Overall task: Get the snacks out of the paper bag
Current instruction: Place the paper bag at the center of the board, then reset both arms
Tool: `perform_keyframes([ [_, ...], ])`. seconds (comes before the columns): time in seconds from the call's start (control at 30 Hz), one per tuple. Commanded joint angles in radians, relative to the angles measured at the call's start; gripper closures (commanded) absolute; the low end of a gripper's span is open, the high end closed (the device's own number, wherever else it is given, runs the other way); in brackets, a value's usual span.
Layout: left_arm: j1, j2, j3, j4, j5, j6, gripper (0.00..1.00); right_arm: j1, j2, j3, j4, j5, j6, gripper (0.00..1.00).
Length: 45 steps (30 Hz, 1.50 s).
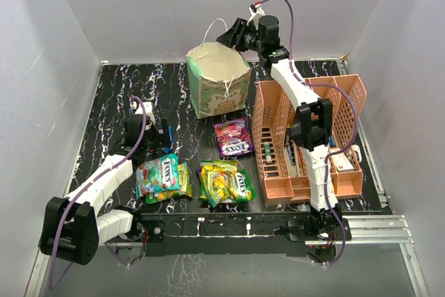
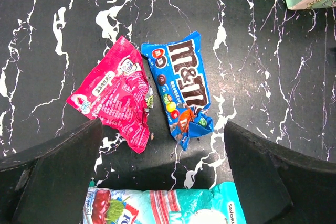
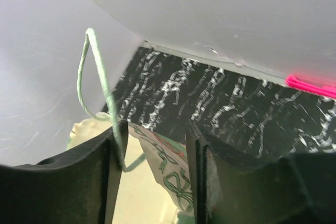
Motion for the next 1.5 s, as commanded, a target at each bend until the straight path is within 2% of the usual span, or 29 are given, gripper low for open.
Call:
perform_keyframes([
  [0.0,0.004,-0.059,-0.008,0.034,0.016,0.015,0.02,0.008,-0.053,0.118,-0.198,0.116,-0.088,0.44],
  [0.13,0.005,-0.091,0.029,0.013,0.05,0.007,0.02,0.008,-0.132,0.089,-0.28,0.148,-0.164,0.27],
  [0.23,0.005,-0.107,0.103,-0.039,0.131,-0.01,0.02,0.008,-0.189,0.097,-0.356,0.18,-0.232,0.14],
  [0.4,0.003,-0.108,0.249,-0.101,0.265,-0.062,0.02,0.008,-0.284,0.063,-0.456,0.172,-0.279,0.04],
  [0.57,0.003,-0.08,0.409,-0.142,0.392,-0.114,0.02,0.008,-0.394,-0.02,-0.555,0.162,-0.303,0.02],
  [0.73,0.004,-0.082,0.586,-0.181,0.474,-0.12,0.02,0.01,-0.54,-0.084,-0.739,0.163,-0.338,0.02],
  [0.93,0.004,-0.108,0.857,-0.292,0.52,-0.023,0.02,0.01,-0.955,-0.472,-0.735,0.276,-0.43,0.02],
  [1.07,0.003,-0.142,1.013,-0.378,0.427,0.049,0.02,0.01,-1.236,-0.627,-0.687,0.334,-0.462,0.02],
  [1.17,0.004,-0.165,1.092,-0.419,0.31,0.07,0.02,0.009,-1.38,-0.632,-0.702,0.374,-0.452,0.02],
  [1.33,0.004,-0.215,1.103,-0.376,0.2,0.111,0.02,0.009,-1.48,-0.622,-0.732,0.461,-0.408,0.02],
  [1.47,0.003,-0.247,1.054,-0.31,0.189,0.119,0.02,0.009,-1.48,-0.596,-0.744,0.545,-0.391,0.02],
])
